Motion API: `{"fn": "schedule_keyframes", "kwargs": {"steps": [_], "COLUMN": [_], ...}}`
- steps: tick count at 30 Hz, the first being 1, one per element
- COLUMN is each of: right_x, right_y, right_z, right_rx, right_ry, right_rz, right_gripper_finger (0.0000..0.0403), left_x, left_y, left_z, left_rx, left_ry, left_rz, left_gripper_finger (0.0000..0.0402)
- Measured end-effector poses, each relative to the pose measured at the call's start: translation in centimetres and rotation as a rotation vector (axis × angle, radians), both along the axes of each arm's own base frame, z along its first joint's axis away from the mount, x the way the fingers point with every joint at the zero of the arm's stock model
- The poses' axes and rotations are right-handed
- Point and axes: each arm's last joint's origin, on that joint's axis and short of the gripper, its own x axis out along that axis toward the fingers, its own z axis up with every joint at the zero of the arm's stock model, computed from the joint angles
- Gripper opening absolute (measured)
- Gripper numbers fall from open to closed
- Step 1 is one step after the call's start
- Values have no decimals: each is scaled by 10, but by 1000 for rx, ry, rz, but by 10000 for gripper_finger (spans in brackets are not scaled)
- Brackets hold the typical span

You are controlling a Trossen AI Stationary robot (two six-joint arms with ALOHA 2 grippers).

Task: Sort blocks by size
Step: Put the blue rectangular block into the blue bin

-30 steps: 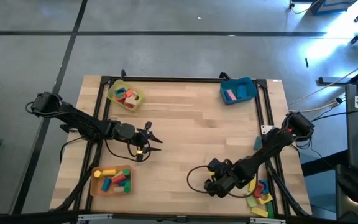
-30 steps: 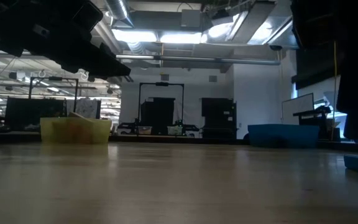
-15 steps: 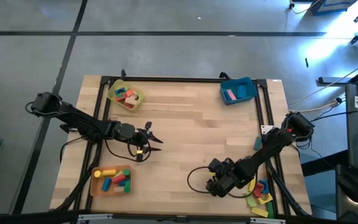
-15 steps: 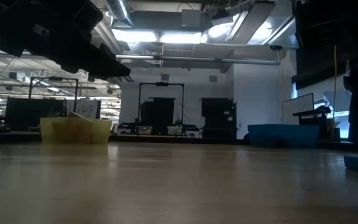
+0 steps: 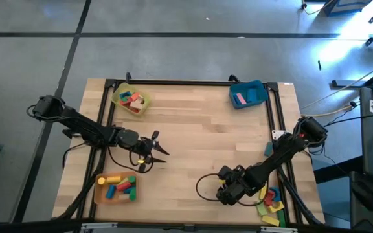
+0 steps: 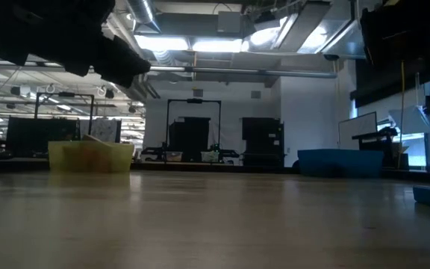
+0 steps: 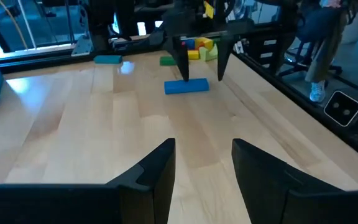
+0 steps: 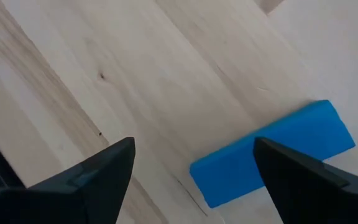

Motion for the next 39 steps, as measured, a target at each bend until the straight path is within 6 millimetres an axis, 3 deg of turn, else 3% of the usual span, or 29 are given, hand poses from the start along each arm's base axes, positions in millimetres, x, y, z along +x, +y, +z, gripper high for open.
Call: {"fn": "schedule_keyframes", "kwargs": {"steps": [5, 9, 13, 17, 22, 27, 33, 39], "right_x": [-5, -5, -11, -9, -10, -18, -18, -16], "right_y": [-2, -2, -6, -3, -3, 2, 1, 0], "right_z": [-13, -12, -5, 16, 26, 6, -23, -30], "right_rx": [0, 2, -41, -36, 5, -4, -11, -15], "right_ry": [92, 110, 232, 288, 321, 354, 367, 355], "right_rz": [-26, -41, -61, -113, -369, -552, -600, -604], "right_gripper_finger": [330, 330, 330, 330, 330, 331, 327, 263], "left_x": [0, 0, 0, 0, 0, 0, 0, 0], "left_y": [0, 0, 1, 1, 1, 1, 1, 1], "left_z": [0, 0, 0, 0, 0, 0, 0, 0], "left_rx": [-2, -4, -3, -3, -2, -2, 2, 3], "left_ry": [2, -1, 0, 1, 3, 4, 2, 2], "left_rz": [2, 3, 8, 10, 10, 10, 10, 12], "left_gripper_finger": [143, 143, 143, 143, 143, 143, 143, 143]}}
